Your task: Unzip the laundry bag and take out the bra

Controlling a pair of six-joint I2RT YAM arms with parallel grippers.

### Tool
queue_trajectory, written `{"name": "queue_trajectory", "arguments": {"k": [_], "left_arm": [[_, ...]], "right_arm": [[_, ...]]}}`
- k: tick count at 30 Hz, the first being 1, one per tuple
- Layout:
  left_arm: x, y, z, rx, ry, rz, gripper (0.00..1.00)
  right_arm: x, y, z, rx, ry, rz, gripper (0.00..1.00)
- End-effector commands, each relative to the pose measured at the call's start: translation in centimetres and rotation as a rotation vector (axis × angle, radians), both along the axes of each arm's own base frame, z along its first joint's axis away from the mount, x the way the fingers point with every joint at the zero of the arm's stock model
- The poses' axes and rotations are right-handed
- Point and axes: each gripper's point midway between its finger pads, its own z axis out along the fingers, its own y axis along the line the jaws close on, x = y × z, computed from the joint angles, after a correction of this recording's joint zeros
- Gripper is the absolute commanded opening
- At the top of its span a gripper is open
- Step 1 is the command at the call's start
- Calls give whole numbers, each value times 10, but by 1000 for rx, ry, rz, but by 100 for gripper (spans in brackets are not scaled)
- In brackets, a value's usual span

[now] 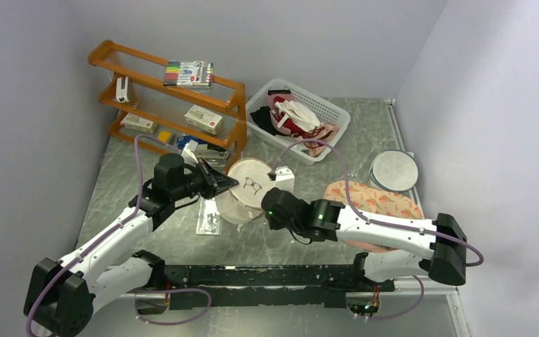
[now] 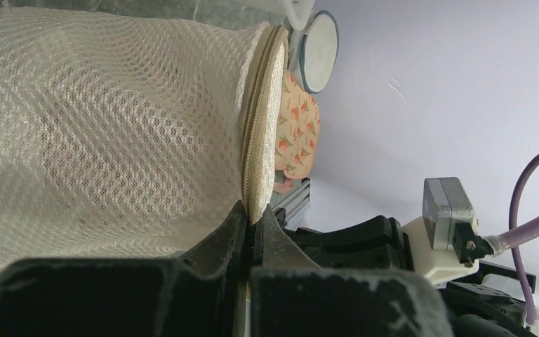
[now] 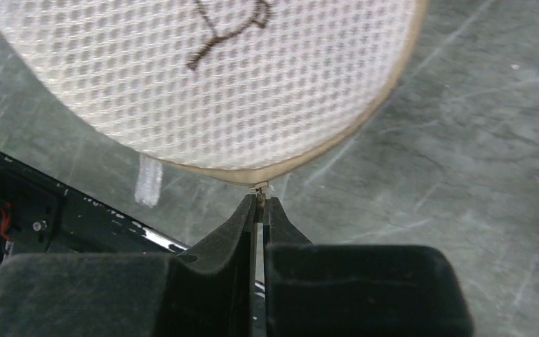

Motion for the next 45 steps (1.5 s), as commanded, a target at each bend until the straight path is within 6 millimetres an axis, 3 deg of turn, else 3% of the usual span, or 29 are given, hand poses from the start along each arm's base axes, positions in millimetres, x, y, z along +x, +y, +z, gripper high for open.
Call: {"name": "queue_trajectory", "arguments": {"k": [1,5,12,16,18,24,27,29,32,36,40,45], "left_arm": [[3,-1,12,-6,-51,-1,7],[4,0,13,7,-58,-1,7],[2,-3,12,13,-73,-40,7],[0,-4,7,53,-69,-72,9],[0,-4,6,67,-75,-85,14],[-4,-4,19,99,-139,-132,62],[-3,4,27,191,-180,-143,93],[-1,12,38,266,-211,-138,100],[-2,21,46,354,-233,-157,100],[-3,17,63,385,-299,-209,100],[-10,-1,84,411,-444,-273,98],[-26,-35,85,511,-625,-390,97]], "right_arm": [[7,-40,-6,-83,-43,-111,0],[19,-67,-7,-149,-77,-197,0],[56,-88,1,-103,-91,-233,0],[62,-84,8,-75,-104,-183,0],[61,-79,8,-67,-99,-162,0],[58,-77,3,-37,-81,-168,0],[59,-77,4,-12,-94,-182,0],[60,-76,6,6,-103,-188,0],[61,-73,9,38,-113,-188,0],[60,-65,13,86,-120,-165,0],[57,-58,22,131,-120,-134,0],[55,-51,40,192,-152,-96,0]]}}
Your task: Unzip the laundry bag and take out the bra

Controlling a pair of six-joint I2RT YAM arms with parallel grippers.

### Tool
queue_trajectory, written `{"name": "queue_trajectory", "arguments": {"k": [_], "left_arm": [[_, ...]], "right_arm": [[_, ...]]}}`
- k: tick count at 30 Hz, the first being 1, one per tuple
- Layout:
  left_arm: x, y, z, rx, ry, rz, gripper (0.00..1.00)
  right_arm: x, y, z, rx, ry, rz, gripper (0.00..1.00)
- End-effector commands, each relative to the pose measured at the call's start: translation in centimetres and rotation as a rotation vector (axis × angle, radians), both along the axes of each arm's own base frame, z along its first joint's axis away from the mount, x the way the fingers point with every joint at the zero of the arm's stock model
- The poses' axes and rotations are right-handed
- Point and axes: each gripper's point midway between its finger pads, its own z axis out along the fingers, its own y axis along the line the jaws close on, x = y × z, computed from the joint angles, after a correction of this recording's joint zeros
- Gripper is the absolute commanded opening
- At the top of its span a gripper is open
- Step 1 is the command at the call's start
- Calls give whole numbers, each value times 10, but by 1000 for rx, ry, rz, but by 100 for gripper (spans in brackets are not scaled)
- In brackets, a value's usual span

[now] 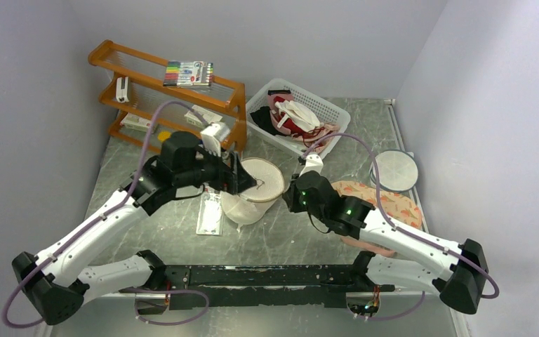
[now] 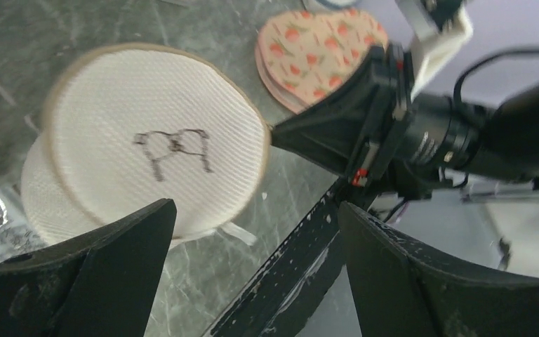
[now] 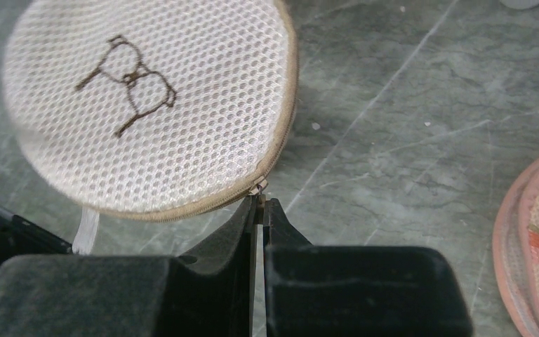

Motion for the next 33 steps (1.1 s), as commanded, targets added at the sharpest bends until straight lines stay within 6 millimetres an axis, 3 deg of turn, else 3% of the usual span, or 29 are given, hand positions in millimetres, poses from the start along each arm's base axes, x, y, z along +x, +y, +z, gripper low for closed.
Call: {"name": "queue_trajectory", "arguments": {"k": [1,6,13,22,28,33], "left_arm": [[-6,-22,4,135,-208,-107,98],[-15,-52,-4,266,-391,-242,98],[11,-58,-24,423,-521,-207,87],[-7,-96,-54,378,-382,-374,77],[6,-90,-64,391,-367,-270,57],[1,-92,-61,362,-373,-288,45]], "right_arm": [[3,9,27,86,-61,30,0],[2,13,43,109,-76,53,0],[1,14,47,123,-74,55,0],[-2,14,47,137,-69,60,0],[-3,16,47,137,-62,72,0],[-5,18,44,133,-45,78,0]]}}
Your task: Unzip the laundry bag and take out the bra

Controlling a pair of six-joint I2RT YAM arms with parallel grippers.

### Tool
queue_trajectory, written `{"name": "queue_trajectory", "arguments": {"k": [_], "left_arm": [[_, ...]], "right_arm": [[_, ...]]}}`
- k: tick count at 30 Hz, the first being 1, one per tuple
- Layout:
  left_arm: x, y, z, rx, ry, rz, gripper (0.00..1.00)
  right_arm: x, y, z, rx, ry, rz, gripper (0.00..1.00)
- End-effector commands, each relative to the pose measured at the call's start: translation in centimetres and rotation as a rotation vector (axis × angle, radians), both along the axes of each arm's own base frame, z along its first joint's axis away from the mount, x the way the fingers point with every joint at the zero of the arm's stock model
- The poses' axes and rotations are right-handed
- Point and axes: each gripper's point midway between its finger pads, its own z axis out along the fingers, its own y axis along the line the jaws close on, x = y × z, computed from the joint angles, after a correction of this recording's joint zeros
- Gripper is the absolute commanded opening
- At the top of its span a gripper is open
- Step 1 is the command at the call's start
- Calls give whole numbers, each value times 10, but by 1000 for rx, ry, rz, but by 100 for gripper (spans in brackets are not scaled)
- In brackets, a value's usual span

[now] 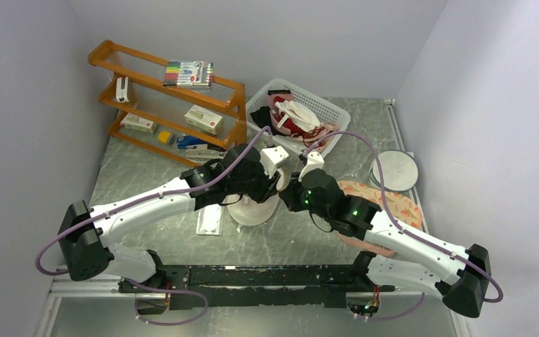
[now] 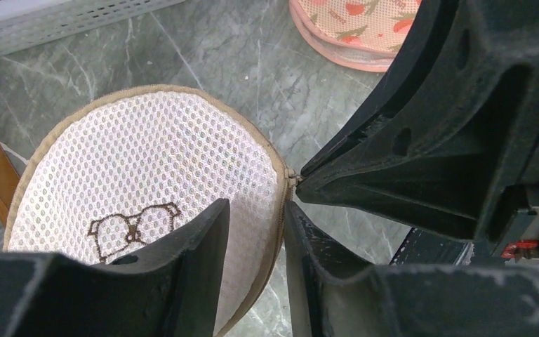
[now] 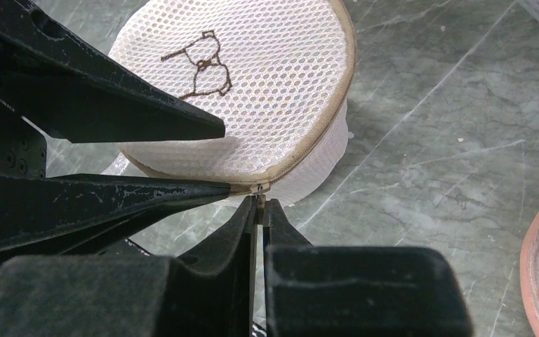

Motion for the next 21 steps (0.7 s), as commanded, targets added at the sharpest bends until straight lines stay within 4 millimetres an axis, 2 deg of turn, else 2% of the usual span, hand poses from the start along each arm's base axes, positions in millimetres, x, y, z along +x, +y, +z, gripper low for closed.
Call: {"name": "queue_trajectory", "arguments": {"k": [1,3,5,7,11,14,19,21], "left_arm": [[-1,-5,12,-69,-19,0,43],[-3,-7,11,-76,-12,-9,43],[-6,-8,9,-79,-2,-22,48],[-7,-8,4,-69,8,-24,47],[-5,-4,0,-54,6,-5,37],[-5,-2,10,-72,-22,-12,30],[-10,1,24,-86,-58,-55,8],[-9,5,30,-91,-76,-46,7]], "right_arm": [[2,5,14,37,-11,3,0],[2,7,16,45,-8,8,0],[2,8,18,52,-10,11,0],[2,9,19,55,-12,16,0],[2,10,19,52,-7,14,0],[1,9,16,51,5,11,0],[-4,10,10,71,30,10,0],[-3,6,7,62,32,-5,0]]}}
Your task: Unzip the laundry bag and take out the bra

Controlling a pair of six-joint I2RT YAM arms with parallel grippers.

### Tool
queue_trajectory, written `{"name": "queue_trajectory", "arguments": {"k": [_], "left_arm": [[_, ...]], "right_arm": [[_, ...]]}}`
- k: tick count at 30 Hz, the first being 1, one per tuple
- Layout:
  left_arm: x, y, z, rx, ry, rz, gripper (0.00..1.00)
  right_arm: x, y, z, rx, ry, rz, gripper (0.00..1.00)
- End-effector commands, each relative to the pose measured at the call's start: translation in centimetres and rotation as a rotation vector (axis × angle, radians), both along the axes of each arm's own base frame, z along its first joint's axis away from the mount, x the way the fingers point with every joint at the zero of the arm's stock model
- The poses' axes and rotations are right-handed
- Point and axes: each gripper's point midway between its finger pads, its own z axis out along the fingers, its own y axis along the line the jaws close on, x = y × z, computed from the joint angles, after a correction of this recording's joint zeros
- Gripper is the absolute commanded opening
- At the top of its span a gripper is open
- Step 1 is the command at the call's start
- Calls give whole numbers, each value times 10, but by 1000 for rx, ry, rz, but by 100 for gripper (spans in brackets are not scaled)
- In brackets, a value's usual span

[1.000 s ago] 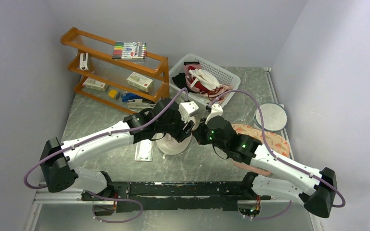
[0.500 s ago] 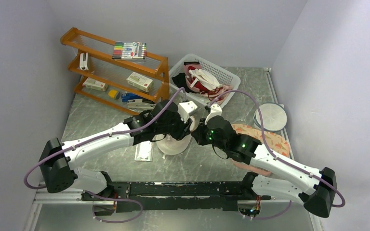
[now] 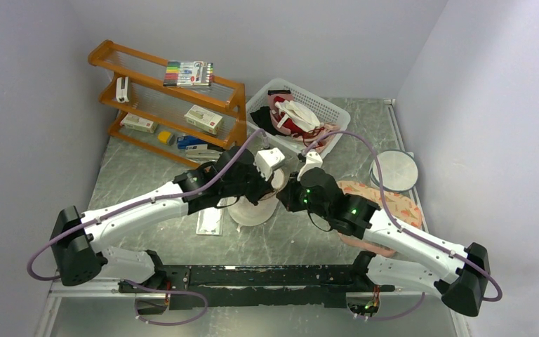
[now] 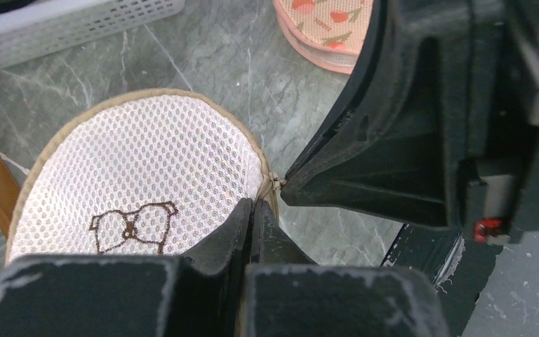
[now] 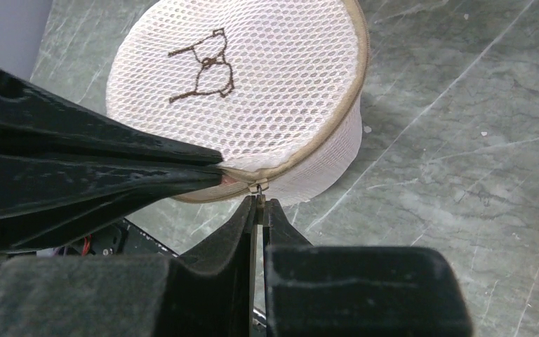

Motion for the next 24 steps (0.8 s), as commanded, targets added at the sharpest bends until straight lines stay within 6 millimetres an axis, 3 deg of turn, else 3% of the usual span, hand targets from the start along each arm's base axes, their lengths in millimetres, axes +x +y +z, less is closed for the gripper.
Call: {"name": "queue_trajectory", "arguments": {"k": [1,8,16,20,24], "left_arm": [[-3,5,29,-58,-73,-22,7],[-7,12,44,-116,-89,0,7],[-19,11,43,-160,-22,-8,7],[-23,17,41,-172,-2,11,7],[-27,25,29,-155,38,40,7]], "right_arm": [[1,-3,5,24,-7,-26,0],[23,-25,6,-136,-24,-107,0],[78,-52,-7,-183,-12,-123,0],[95,-53,-17,-197,12,-99,0],[89,-42,-10,-163,30,-26,0]]}}
